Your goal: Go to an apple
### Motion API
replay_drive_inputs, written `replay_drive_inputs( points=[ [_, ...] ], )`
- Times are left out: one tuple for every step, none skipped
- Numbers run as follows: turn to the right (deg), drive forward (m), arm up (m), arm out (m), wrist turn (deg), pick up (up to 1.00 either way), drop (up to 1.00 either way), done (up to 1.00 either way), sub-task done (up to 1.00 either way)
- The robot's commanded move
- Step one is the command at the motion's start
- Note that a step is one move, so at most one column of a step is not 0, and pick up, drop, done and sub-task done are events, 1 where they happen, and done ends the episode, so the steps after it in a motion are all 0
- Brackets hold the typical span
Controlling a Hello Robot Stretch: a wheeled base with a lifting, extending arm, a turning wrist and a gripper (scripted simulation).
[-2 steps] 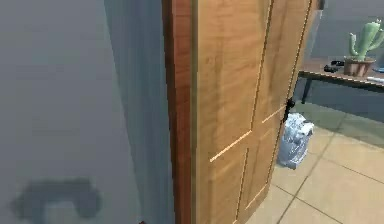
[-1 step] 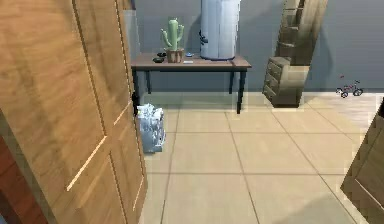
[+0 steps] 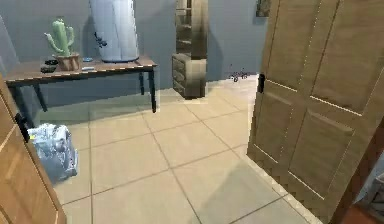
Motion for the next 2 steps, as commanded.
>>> replay_drive_inputs(
  points=[
    [0.0,1.00,0.00,0.00,0.0,0.00,0.00,0.00,0.00],
    [0.0,1.00,0.00,0.00,0.0,0.00,0.00,0.00,0.00]
  ],
)
